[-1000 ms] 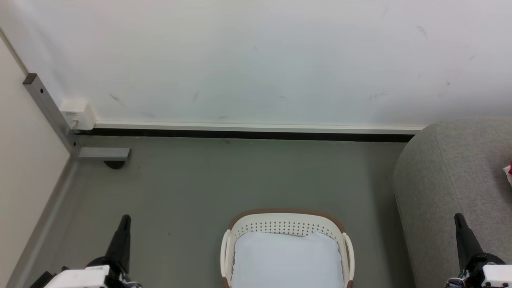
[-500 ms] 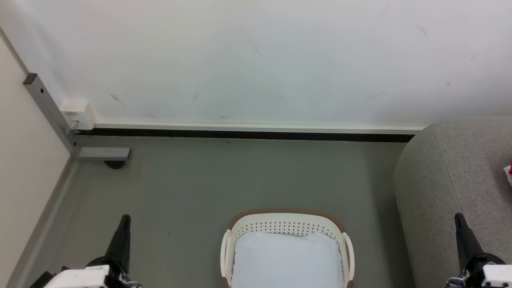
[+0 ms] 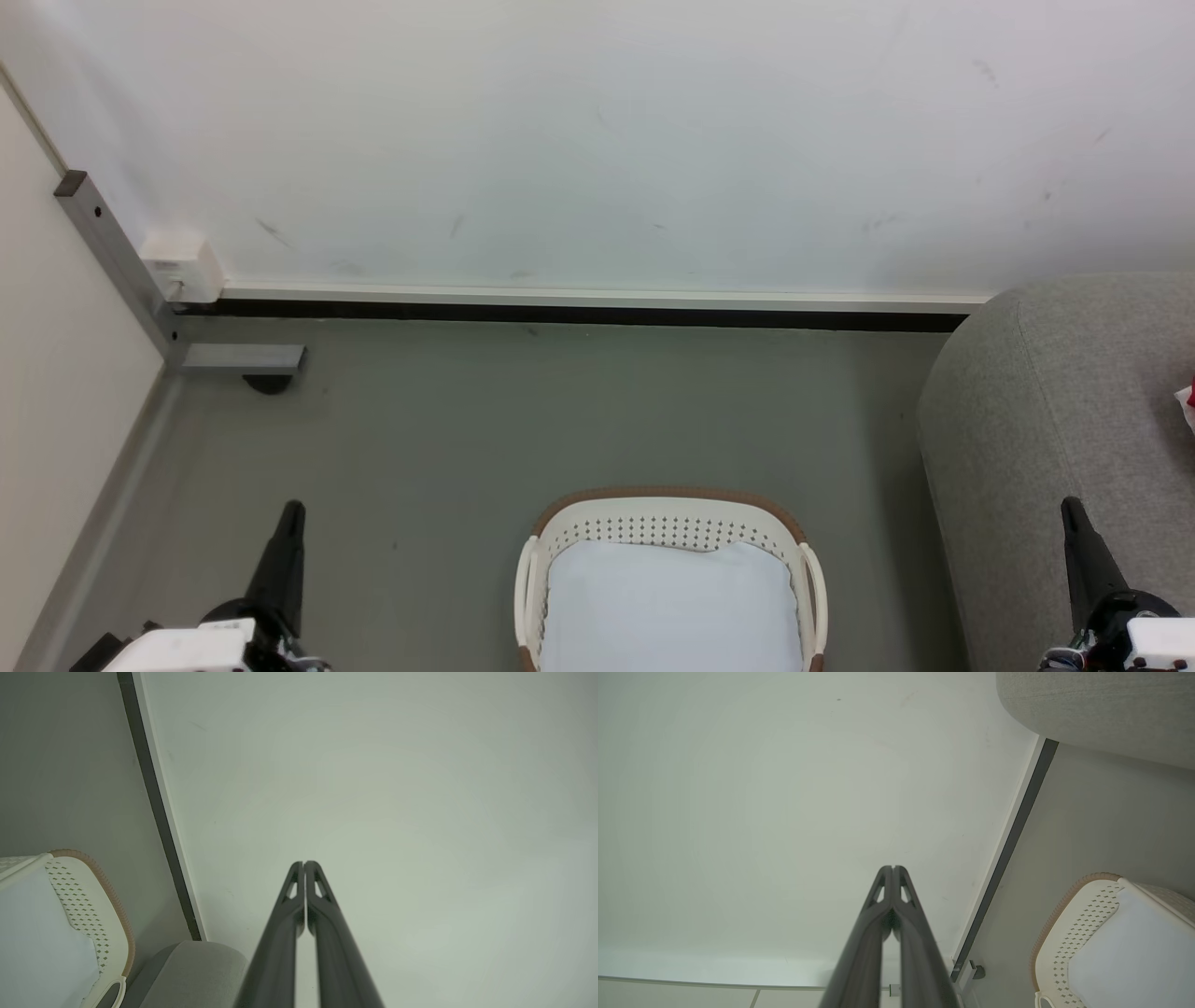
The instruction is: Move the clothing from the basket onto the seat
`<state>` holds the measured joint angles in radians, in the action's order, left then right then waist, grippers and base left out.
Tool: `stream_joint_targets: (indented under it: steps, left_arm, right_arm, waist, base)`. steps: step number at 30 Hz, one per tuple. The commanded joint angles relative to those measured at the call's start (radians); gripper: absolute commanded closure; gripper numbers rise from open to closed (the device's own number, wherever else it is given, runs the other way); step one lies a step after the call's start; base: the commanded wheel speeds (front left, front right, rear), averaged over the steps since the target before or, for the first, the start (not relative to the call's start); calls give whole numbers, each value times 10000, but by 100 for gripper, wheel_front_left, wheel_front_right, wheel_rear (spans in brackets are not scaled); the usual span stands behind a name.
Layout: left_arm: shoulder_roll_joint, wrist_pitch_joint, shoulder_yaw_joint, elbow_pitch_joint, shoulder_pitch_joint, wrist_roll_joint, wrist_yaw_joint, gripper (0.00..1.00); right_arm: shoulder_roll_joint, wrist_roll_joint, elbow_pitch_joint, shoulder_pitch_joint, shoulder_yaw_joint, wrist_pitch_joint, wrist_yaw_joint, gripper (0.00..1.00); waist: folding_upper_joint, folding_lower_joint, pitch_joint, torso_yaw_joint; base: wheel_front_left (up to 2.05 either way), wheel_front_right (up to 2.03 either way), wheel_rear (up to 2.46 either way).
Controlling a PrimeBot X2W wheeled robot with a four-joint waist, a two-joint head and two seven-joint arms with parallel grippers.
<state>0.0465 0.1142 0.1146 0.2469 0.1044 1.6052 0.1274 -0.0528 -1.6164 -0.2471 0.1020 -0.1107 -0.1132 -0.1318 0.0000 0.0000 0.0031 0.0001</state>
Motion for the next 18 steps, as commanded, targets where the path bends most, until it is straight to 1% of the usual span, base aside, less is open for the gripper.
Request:
stream_joint_targets:
  steps: [1, 18]
  left_arm:
    - [69, 37, 10, -34, 78, 140, 61, 100]
    - [69, 36, 8, -35, 78, 141, 61, 100]
  right_arm:
    - [12, 27, 47, 106, -45, -12, 21, 100]
    - [17, 39, 46, 107, -53, -23, 21, 100]
  waist:
    - [0, 0, 0, -1]
    - [0, 0, 0, -1]
  base:
    - [0, 0, 0]
    - [0, 0, 0]
